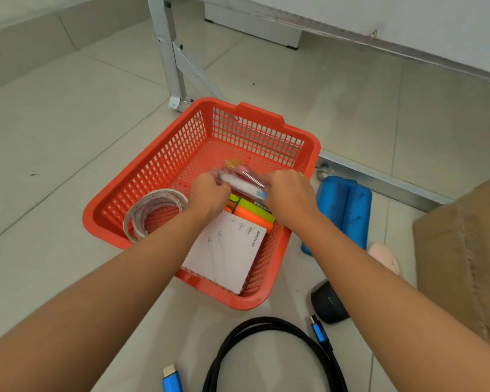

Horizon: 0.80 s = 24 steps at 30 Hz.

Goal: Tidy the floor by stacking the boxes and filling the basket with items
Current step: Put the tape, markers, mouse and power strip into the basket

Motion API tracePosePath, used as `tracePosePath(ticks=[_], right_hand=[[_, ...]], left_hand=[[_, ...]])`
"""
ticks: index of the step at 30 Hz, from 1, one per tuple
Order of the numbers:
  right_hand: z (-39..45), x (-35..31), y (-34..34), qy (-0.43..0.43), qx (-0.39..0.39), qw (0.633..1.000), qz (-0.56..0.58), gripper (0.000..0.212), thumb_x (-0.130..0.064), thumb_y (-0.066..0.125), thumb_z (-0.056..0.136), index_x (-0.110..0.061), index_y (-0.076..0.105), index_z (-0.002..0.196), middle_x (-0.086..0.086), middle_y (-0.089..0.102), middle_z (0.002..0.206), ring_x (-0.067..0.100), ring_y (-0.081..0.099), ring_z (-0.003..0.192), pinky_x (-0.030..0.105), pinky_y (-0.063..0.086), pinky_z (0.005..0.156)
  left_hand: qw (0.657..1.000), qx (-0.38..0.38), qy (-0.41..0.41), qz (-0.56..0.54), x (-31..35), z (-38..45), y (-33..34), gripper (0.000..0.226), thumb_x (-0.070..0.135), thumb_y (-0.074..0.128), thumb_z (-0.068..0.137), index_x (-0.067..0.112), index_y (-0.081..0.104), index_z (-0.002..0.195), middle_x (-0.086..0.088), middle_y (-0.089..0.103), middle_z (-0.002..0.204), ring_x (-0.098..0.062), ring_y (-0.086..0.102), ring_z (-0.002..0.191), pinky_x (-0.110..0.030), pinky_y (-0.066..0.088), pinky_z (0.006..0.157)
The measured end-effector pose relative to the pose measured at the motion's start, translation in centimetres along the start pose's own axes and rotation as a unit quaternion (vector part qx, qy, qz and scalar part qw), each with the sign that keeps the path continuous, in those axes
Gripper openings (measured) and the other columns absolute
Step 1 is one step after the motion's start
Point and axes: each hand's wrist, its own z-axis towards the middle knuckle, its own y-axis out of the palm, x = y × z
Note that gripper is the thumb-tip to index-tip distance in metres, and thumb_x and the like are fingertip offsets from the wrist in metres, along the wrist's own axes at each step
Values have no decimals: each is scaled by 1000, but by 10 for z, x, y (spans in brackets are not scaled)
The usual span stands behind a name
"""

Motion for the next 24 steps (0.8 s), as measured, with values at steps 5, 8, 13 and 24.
tracePosePath(ticks=[5,8,13,24], right_hand=[[-12,7,-14,-6,80,963,257,34,3,49,88,-9,65,117,7,63,117,17,56,108,27,46,94],[-27,33,-32,78,164,936,302,32,-1,48,91,-9,62,119,4,57,118,7,49,105,-1,32,83],[-63,97,-49,266,110,909,302,27,-8,53,92,-6,59,117,11,59,116,22,57,97,21,40,75],[-152,112,-23,437,-148,860,219,81,-45,70,78,-10,29,139,18,40,135,35,45,121,40,46,95]], left_hand=[[1000,2,8,16,6,-10,-3,20,5,40,93,10,55,81,-8,53,71,-24,46,77,-22,26,50],[997,0,57,54,13,-21,-10,31,7,40,93,0,57,118,-18,60,117,-32,52,112,-26,39,86],[991,-20,135,2,46,-51,0,36,4,47,90,3,56,126,-14,54,130,-21,49,120,-20,32,97],[945,-234,177,147,84,-151,106,58,28,59,89,6,36,137,-14,40,133,-29,42,125,-38,38,103]])
